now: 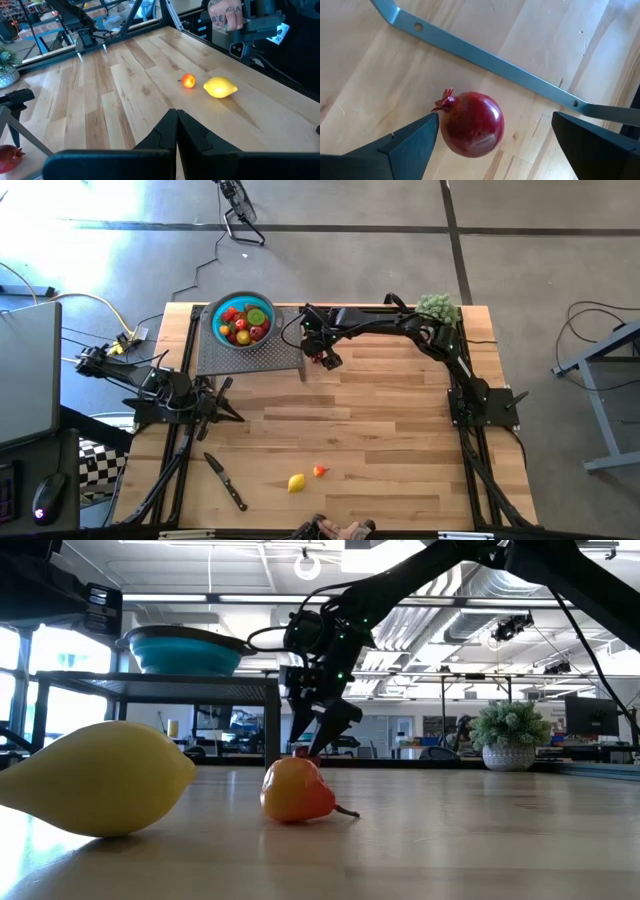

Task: Pick & Place Fruit
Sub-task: Put the red pomegranate into the blue strainer bowl on the shelf

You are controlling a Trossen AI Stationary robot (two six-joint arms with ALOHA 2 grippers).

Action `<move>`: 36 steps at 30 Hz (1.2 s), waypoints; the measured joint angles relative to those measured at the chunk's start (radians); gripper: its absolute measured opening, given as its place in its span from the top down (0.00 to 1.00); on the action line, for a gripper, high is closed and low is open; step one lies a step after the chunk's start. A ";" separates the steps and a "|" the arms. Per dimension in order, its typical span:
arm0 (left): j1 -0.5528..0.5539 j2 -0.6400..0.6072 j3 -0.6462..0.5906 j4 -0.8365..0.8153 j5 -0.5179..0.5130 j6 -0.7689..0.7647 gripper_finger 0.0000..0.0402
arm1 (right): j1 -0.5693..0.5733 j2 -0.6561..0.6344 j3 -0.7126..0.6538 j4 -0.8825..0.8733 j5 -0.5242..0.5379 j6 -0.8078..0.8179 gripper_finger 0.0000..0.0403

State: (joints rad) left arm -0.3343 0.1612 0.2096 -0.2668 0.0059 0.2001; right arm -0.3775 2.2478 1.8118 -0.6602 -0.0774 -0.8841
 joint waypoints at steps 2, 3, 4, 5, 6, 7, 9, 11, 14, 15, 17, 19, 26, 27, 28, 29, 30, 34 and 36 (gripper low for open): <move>0.000 0.000 0.000 0.000 0.000 0.000 1.00 | 0.000 0.000 0.000 0.000 0.009 0.000 0.05; 0.000 0.000 0.000 0.000 0.000 0.000 1.00 | 0.000 0.000 0.000 0.000 0.017 0.000 0.05; 0.000 0.000 0.000 0.000 0.000 0.000 1.00 | 0.000 0.000 0.000 0.000 0.023 0.000 0.05; 0.000 0.000 0.000 0.000 0.000 0.000 1.00 | 0.000 0.000 0.000 0.000 0.028 0.000 0.05; 0.000 0.000 0.000 0.000 0.000 0.000 1.00 | 0.000 0.000 0.000 0.000 0.031 0.000 0.05; 0.000 0.000 0.000 0.000 0.000 0.000 1.00 | 0.000 0.000 0.000 0.002 0.031 0.000 0.05; 0.000 0.000 0.000 0.000 0.001 0.000 1.00 | 0.000 0.000 0.000 0.008 0.031 0.000 0.05; 0.000 0.000 0.000 0.000 0.001 0.000 1.00 | 0.002 0.000 0.000 0.014 0.027 0.000 0.05; 0.000 0.000 0.000 0.000 0.003 0.000 1.00 | 0.003 0.000 0.000 0.021 0.015 -0.003 0.05; 0.000 0.000 0.000 0.000 0.003 0.000 1.00 | 0.003 0.000 0.000 0.020 0.012 -0.003 0.05; 0.000 0.000 0.000 0.000 0.003 0.000 1.00 | 0.003 0.000 0.000 0.009 0.002 -0.003 0.05; 0.000 0.000 0.000 0.001 0.003 0.000 1.00 | 0.003 0.000 0.000 -0.016 -0.004 -0.003 0.05; 0.000 0.000 0.000 0.001 0.003 0.000 1.00 | 0.003 0.000 0.000 -0.057 0.001 -0.003 0.05; 0.000 0.000 0.000 0.001 0.003 0.000 1.00 | 0.003 0.000 0.000 -0.061 0.003 -0.006 0.05; 0.000 0.000 0.000 0.002 0.003 0.000 1.00 | 0.003 0.000 0.000 -0.069 0.012 -0.009 0.05; 0.000 0.000 0.000 0.002 0.003 0.000 1.00 | 0.003 0.000 0.000 -0.072 0.028 -0.011 0.05; 0.000 0.000 0.000 0.002 0.003 0.000 1.00 | 0.003 0.000 0.000 -0.071 0.051 -0.011 0.05; 0.000 0.000 0.000 0.002 0.003 0.000 1.00 | 0.003 0.000 0.000 -0.047 0.144 -0.011 0.05; 0.000 0.000 0.000 0.002 0.002 0.000 1.00 | 0.002 -0.001 0.000 -0.035 0.176 -0.011 0.05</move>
State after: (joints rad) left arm -0.3340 0.1612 0.2096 -0.2650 0.0082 0.2001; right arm -0.3751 2.2472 1.8118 -0.6950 0.0987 -0.8954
